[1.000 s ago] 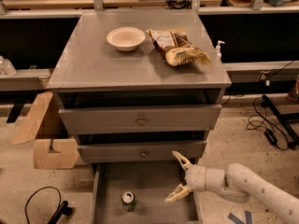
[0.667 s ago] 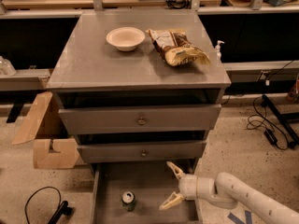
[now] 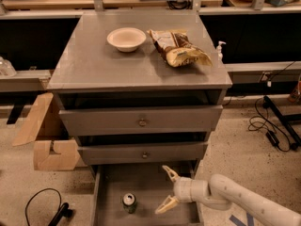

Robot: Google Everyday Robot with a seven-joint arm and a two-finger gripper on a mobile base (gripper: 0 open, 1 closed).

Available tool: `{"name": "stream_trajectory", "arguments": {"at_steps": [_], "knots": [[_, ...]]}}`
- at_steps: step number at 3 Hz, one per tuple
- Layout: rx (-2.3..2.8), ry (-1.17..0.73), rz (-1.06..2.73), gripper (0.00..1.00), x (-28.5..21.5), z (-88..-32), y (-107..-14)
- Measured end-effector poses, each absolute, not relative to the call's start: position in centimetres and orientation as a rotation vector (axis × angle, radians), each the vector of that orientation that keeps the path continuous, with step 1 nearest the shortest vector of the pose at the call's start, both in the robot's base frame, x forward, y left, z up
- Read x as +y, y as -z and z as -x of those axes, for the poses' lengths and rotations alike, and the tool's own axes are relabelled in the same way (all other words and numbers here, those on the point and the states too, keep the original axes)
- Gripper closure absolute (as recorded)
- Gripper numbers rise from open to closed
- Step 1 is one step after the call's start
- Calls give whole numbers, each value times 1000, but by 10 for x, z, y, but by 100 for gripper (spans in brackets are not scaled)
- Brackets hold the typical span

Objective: Pick green can from bottom drawer and place on counter

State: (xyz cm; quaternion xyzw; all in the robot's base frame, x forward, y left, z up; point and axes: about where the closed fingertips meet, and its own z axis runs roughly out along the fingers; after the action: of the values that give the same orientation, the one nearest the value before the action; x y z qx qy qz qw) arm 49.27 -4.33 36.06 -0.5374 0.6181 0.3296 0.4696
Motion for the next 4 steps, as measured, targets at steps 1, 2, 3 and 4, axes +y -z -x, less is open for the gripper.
{"name": "stream_trajectory", "arguments": {"at_steps": [1,2,3,4], "knots": [[1497,-805,1409,0,0,-496,-310],[1453,-856,1489,0,41,-494,-250],[1425,-914,1502,0,61,-495,-219],[1393,-987,1521,3,88,-500,-190]]}}
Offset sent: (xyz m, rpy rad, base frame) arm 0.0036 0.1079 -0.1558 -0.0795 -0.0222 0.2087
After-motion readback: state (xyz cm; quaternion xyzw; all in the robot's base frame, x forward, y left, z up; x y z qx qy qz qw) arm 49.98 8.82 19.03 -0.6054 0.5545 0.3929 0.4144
